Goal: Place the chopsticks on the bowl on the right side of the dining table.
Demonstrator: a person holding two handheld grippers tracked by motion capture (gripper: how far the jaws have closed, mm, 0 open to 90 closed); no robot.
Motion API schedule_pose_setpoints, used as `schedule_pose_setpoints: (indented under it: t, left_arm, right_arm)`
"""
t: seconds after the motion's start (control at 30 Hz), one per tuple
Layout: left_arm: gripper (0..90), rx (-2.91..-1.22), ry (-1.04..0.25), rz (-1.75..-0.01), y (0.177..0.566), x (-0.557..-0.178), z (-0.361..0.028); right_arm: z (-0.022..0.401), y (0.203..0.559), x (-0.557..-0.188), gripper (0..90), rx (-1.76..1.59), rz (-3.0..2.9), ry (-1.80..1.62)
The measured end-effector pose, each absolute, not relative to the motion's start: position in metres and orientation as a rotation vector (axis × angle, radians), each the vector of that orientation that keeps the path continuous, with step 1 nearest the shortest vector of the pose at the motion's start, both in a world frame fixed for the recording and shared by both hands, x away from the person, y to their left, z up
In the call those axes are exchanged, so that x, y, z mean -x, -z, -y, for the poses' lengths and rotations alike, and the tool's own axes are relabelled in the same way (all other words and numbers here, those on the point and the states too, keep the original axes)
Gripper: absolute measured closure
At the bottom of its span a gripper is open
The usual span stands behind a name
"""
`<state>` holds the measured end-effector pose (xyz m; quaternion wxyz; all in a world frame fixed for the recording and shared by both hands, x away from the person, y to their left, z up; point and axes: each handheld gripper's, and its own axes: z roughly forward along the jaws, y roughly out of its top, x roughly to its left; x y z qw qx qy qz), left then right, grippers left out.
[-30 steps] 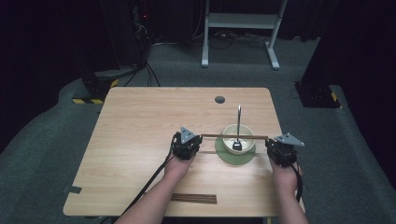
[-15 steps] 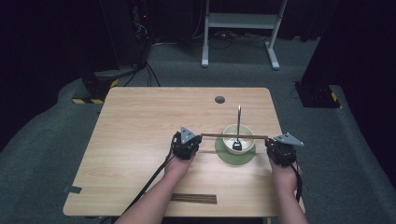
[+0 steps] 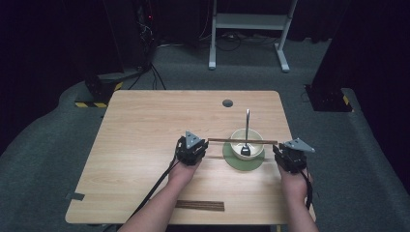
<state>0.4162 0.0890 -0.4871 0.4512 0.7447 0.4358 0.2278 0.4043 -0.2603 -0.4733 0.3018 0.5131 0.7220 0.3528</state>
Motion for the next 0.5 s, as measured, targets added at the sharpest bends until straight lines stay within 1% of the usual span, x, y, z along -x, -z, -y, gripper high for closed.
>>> schedule_pose_setpoints:
  t: [0.13, 0.3, 0.5]
  left_arm:
    - [68.0, -1.838, -0.562, -1.081, 0.481, -0.414, -0.095]
    - [54.1, -1.832, -0.55, -1.066, 0.473, -0.411, -0.105]
    - [42.8, -1.843, -0.529, -1.062, 0.471, -0.405, -0.123]
  right_arm:
    - [0.257, 0.47, -0.4, 64.3, -1.355, -1.912, -0.948]
    - [0.251, 0.466, -0.393, 57.2, -1.351, -1.917, -0.973]
    - [0.239, 0.46, -0.381, 49.8, -1.315, -1.932, -1.012]
